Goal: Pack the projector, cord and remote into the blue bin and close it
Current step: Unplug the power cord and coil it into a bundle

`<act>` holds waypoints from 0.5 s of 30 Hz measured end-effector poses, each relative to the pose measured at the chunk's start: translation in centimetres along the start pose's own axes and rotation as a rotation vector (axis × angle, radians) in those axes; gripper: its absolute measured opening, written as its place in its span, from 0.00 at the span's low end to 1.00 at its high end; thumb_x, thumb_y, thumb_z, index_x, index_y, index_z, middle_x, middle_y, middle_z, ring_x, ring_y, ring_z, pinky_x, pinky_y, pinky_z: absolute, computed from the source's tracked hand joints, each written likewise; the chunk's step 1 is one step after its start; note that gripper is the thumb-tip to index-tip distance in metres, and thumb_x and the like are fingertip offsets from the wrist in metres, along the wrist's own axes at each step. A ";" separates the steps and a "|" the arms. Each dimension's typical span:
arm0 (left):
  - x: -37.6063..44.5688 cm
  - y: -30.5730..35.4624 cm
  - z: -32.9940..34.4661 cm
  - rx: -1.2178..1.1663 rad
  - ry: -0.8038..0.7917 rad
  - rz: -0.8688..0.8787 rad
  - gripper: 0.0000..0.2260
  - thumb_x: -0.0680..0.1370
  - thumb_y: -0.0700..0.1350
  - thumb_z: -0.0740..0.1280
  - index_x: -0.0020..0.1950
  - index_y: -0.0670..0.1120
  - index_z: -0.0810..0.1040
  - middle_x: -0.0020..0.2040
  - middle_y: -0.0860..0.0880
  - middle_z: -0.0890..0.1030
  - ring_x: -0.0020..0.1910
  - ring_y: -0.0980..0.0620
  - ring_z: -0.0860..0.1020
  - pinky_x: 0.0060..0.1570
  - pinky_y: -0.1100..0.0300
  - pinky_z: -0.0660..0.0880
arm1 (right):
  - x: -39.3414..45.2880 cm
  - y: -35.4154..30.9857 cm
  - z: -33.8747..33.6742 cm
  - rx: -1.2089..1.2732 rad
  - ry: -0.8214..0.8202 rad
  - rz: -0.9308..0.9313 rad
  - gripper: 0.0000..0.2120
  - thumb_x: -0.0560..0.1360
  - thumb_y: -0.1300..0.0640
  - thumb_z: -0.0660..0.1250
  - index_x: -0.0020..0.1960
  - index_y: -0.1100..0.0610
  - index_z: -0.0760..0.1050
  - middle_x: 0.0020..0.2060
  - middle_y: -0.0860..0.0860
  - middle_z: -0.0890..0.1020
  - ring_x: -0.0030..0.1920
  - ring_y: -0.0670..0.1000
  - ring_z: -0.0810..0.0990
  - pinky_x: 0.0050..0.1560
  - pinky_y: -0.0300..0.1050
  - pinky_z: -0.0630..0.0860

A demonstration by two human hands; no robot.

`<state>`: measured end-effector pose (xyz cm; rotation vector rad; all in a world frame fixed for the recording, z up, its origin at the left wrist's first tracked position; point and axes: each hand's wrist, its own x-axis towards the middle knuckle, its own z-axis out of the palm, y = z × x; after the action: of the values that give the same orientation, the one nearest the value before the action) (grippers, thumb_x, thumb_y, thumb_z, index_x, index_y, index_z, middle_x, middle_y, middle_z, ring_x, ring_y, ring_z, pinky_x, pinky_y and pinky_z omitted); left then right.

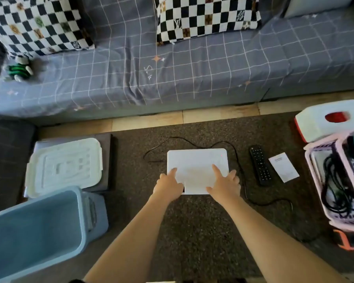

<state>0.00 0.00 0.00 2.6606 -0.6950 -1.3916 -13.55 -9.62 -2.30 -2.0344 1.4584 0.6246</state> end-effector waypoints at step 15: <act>-0.4 0.9 2.1 -0.270 -0.071 -0.156 0.39 0.72 0.49 0.61 0.76 0.59 0.39 0.71 0.40 0.59 0.57 0.43 0.72 0.42 0.57 0.74 | 0.2 0.9 0.7 -0.032 -0.127 -0.099 0.45 0.71 0.42 0.68 0.74 0.41 0.39 0.74 0.61 0.48 0.71 0.63 0.60 0.66 0.56 0.66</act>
<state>-2.20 -0.32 -0.75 2.5079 -0.2830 -1.5014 -14.38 -9.54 -3.08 -2.0379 1.2748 0.7265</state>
